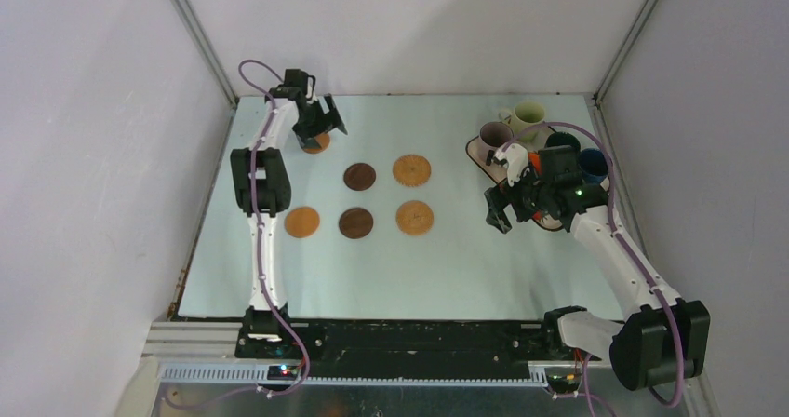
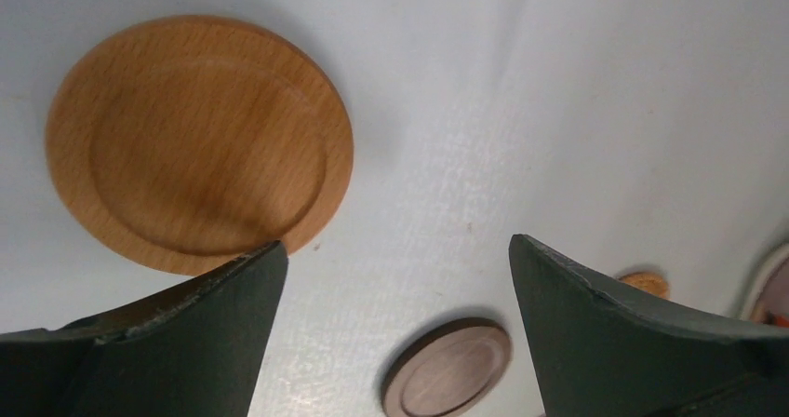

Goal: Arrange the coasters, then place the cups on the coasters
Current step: Move the coaster to the center of the board.

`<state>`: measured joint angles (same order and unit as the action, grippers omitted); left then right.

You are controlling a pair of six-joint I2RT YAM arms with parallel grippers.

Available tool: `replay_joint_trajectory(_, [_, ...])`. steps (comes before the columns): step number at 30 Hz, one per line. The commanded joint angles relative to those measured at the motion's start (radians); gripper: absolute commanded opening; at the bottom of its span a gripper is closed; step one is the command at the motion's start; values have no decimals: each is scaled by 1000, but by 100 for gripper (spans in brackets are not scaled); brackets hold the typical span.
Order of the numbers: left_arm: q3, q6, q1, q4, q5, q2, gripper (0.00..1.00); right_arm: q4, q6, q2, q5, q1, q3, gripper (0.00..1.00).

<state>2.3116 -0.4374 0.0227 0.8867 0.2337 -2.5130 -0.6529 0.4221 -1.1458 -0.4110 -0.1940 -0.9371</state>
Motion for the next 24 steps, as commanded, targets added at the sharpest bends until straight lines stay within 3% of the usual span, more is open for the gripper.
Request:
replay_joint_trajectory(1, [28,-90,-12,-58,-4,-35,100,29,12,-6,10,4,1,100])
replay_joint_trajectory(14, [-67,-150,-42,-91,-49,8,100,33,18,-13,21,1,6,100])
replay_joint_trajectory(24, [-205,-177,-57,-31,-285,116,100,32,18,-4,22,1,6,100])
